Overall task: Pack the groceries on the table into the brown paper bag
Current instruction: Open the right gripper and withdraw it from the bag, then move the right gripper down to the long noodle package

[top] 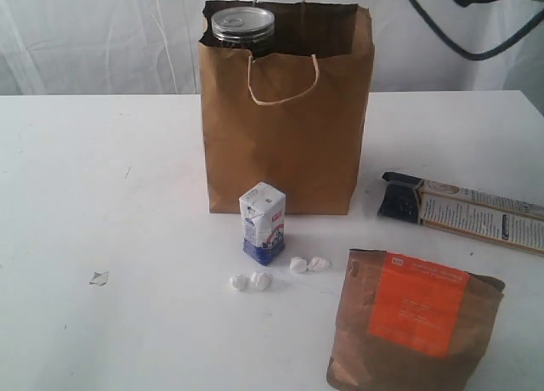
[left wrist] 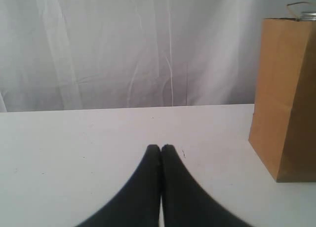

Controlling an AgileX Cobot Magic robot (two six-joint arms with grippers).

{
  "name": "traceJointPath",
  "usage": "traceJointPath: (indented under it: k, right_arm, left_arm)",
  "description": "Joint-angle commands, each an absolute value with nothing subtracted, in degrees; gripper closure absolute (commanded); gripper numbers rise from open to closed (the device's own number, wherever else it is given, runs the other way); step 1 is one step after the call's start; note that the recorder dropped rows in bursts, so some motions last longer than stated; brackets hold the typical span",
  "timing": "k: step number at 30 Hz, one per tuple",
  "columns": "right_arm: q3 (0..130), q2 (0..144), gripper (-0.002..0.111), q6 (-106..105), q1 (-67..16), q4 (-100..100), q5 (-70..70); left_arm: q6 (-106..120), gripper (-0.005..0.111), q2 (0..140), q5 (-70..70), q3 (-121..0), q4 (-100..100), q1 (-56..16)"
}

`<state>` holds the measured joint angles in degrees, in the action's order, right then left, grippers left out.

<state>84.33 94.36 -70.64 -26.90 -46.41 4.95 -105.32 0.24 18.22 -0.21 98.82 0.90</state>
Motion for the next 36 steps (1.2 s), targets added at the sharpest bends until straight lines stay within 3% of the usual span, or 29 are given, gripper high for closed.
traceJointPath:
  k: [1, 5, 11, 15, 18, 22, 27, 36]
  right_arm:
    - [83.43, 90.72, 0.003, -80.7, -21.73, -46.64, 6.11]
    - [77.12, 87.95, 0.003, -82.21, -13.37, -51.66, 10.37]
    - [63.02, 85.34, 0.003, -85.74, 0.42, -77.77, 25.59]
    - [57.72, 85.36, 0.003, -92.34, 3.65, -98.06, 44.22]
    - [53.97, 85.46, 0.003, -90.54, 3.84, -99.95, 49.43]
    - [50.08, 85.46, 0.003, -93.03, 3.33, -99.95, 42.13]
    - [45.52, 85.46, 0.003, -103.71, 3.33, -99.95, 24.1]
    - [43.58, 85.57, 0.003, -104.32, 3.33, -99.95, -6.53]
  left_arm:
    - [-105.12, 0.107, 0.0, 18.56, 0.0, 99.95, 1.02]
    - [-105.12, 0.107, 0.0, 18.56, 0.0, 99.95, 1.02]
    - [-105.12, 0.107, 0.0, 18.56, 0.0, 99.95, 1.02]
    - [-105.12, 0.107, 0.0, 18.56, 0.0, 99.95, 1.02]
    - [-105.12, 0.107, 0.0, 18.56, 0.0, 99.95, 1.02]
    - [-105.12, 0.107, 0.0, 18.56, 0.0, 99.95, 1.02]
    - [-105.12, 0.107, 0.0, 18.72, 0.0, 99.95, 1.02]
    - [-105.12, 0.107, 0.0, 18.72, 0.0, 99.95, 1.02]
